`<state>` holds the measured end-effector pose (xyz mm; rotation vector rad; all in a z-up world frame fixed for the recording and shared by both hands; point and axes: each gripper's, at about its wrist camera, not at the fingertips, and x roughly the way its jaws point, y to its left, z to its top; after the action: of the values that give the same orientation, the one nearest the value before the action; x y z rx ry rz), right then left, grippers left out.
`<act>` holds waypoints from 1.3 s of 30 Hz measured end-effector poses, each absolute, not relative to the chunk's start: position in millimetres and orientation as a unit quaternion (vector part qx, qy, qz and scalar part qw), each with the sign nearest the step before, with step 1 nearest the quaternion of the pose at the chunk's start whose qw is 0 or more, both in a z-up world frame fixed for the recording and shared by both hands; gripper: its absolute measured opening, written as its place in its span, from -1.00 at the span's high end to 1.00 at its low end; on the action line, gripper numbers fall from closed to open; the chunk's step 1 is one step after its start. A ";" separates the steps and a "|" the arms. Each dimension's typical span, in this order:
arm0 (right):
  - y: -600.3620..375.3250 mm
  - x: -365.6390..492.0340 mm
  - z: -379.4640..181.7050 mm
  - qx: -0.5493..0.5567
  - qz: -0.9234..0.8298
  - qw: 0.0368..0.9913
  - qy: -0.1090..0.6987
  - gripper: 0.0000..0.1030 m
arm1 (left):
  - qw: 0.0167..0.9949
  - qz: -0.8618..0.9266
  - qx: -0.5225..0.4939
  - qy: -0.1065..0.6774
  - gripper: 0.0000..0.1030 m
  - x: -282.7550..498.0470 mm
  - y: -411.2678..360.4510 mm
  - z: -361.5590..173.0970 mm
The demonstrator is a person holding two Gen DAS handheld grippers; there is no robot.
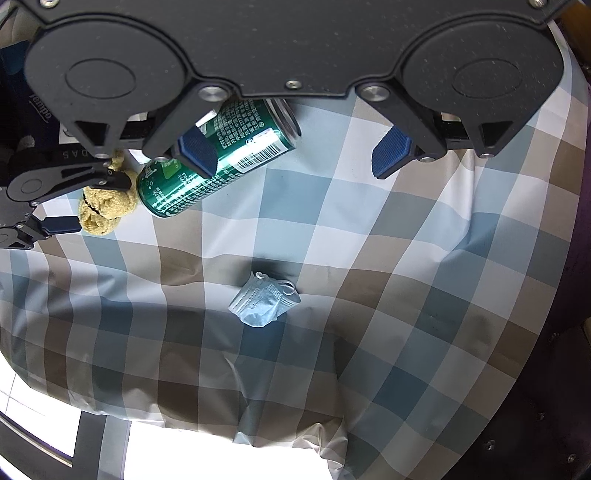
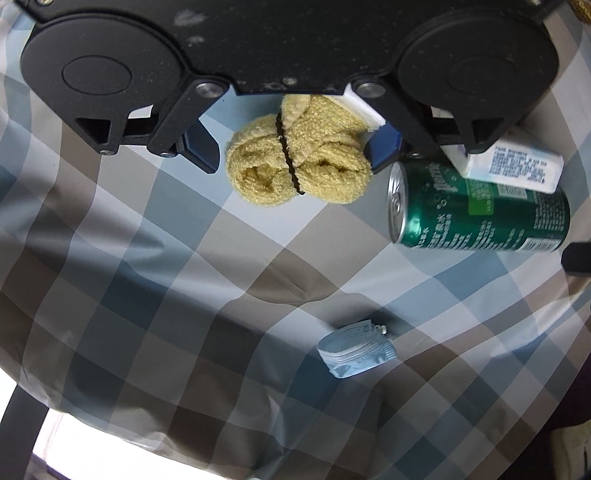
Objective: Organize soft objects
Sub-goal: 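Close the right tool on the yellow knotted towel, then grasp the blue face mask with left tool while right holds the towel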
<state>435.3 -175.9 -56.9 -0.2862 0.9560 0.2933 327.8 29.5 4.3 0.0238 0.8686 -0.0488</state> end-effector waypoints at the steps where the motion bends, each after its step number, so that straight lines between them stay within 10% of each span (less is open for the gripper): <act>1: -177.4 439.5 -57.2 -0.130 0.136 0.868 0.459 -0.62 | 0.907 -0.023 0.011 0.421 -0.70 330.1 29.6 4.8; 10: -193.7 461.3 -70.3 -0.056 0.116 0.860 0.493 -0.58 | 0.900 -0.031 -0.005 0.435 -0.70 368.0 29.2 8.0; 18: -224.3 460.2 -68.7 0.027 0.088 0.880 0.465 -0.12 | 0.903 -0.025 0.014 0.428 -0.70 403.4 13.3 8.4; 39: -267.1 421.7 -46.7 0.146 0.040 0.945 0.290 -0.07 | 0.893 0.013 -0.056 0.447 -0.82 514.2 -16.5 -32.3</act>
<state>421.7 -267.1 -46.7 0.2974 0.5916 0.0816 514.2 -16.5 -32.3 -0.1155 0.9270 0.0268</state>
